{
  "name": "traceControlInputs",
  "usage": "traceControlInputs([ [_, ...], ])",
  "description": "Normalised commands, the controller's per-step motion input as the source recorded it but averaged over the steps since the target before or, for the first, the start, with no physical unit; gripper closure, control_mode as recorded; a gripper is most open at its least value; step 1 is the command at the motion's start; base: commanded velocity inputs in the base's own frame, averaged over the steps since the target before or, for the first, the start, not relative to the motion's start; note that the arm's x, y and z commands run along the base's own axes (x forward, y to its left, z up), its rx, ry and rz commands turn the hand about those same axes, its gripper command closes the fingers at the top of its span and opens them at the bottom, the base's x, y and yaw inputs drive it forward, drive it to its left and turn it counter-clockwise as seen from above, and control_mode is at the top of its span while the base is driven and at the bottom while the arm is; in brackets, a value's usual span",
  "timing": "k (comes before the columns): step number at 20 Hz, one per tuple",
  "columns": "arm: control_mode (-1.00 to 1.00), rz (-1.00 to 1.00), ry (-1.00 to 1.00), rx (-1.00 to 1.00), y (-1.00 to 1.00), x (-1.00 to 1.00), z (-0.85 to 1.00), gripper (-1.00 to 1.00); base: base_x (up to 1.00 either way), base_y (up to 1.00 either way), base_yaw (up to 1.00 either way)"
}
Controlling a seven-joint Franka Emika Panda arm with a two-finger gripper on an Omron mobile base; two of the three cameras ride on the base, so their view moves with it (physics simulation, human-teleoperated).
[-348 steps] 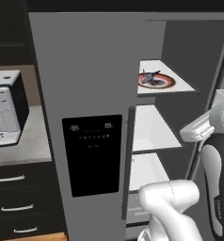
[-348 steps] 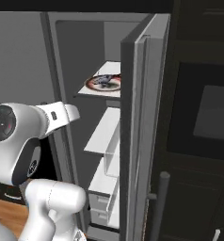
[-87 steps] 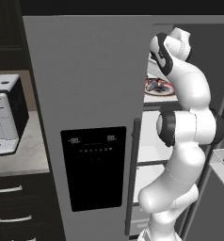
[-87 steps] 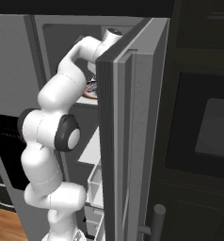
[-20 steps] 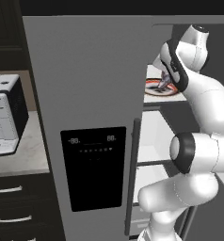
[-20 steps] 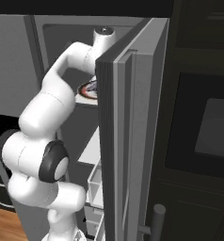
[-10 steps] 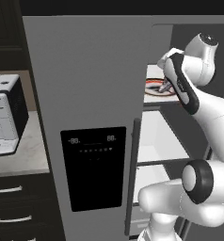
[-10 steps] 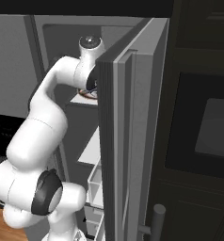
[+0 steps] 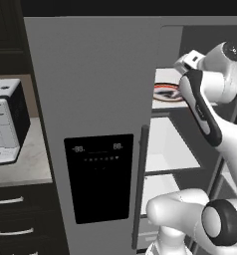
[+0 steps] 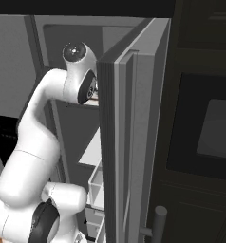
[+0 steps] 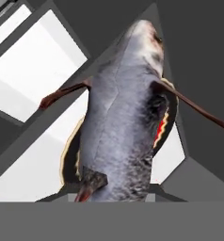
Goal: Retrieve the fish from the fridge and place it on the saucepan with marinade on the stove.
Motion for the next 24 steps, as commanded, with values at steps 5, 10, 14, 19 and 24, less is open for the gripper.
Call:
traceControlInputs([
  [5, -1.0, -0.11, -0.12, 0.0, 0.0, -0.45, 0.25, 1.0, 0.0, 0.0, 0.0],
  [10, -1.0, -0.1, -0.11, 0.0, 0.0, -0.38, 0.36, 1.0, 0.0, 0.0, 0.0],
  [14, -1.0, -0.09, -0.09, 0.0, 0.0, -0.42, 0.32, 1.0, 0.0, 0.0, 0.0],
  [19, -1.0, -0.07, -0.09, 0.0, 0.0, -0.61, 0.11, 1.0, 0.0, 0.0, 0.0],
  [24, -1.0, -0.04, -0.09, 0.0, 0.0, -0.73, 0.0, 1.0, 0.0, 0.0, 0.0],
])
